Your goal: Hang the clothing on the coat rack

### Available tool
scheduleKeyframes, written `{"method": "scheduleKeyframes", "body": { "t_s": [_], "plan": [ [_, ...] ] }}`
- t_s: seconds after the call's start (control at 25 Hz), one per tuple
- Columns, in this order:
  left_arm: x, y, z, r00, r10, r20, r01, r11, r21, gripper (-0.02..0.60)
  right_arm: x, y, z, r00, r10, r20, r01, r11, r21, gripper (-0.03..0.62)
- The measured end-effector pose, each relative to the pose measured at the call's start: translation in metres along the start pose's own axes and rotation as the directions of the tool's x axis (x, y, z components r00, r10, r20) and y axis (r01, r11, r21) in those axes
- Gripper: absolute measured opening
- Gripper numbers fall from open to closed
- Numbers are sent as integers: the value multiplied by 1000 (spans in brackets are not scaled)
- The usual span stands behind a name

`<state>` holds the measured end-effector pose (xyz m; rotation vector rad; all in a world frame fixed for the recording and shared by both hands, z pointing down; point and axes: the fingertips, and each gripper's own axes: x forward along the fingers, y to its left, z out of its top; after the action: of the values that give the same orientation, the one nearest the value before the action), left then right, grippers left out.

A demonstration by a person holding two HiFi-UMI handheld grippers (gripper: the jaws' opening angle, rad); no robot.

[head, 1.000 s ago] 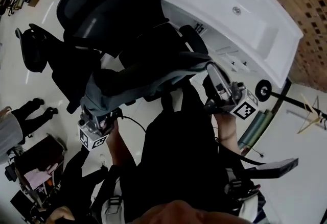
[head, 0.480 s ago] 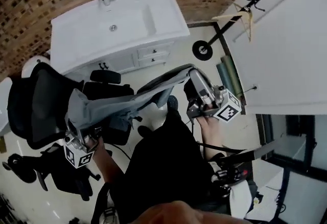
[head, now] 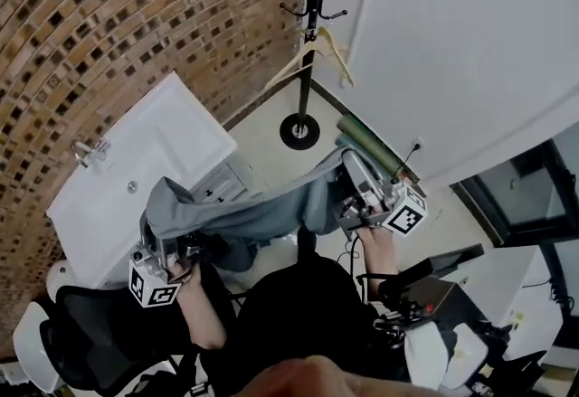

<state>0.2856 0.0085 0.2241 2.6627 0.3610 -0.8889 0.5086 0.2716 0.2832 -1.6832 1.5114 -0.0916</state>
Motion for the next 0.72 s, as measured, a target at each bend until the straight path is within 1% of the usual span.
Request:
{"method": "scheduleKeyframes", "body": {
  "t_s": [0.12,0.2,0.28,0.36,0.44,0.52,0.6,0.72],
  "plan": [
    [77,14,-29,998,-63,25,63,998,-11,14,18,-37,70,1000,-1,26,3,996,-86,9],
    [123,24,-45,994,-94,51,96,995,-27,15,32,-49,117,999,13,36,-7,986,-166,9],
    [163,38,-56,992,-111,64,113,993,-38,14,50,-54,156,998,39,50,-26,970,-240,9],
    [197,53,-63,989,-127,69,130,991,-43,15,68,-57,187,995,63,74,-38,953,-302,9],
    [232,68,-68,982,-165,93,170,984,-49,14,84,-61,217,990,81,113,-35,931,-363,9],
    [270,84,-70,965,-224,137,233,971,-56,14,104,-59,246,983,111,150,-37,904,-426,9],
    [311,100,-71,942,-283,183,297,953,-58,14,124,-57,276,972,146,187,-37,873,-487,9],
    [373,121,-69,912,-347,218,365,930,-49,15,151,-62,324,954,180,241,-17,832,-554,9]
  ]
}}
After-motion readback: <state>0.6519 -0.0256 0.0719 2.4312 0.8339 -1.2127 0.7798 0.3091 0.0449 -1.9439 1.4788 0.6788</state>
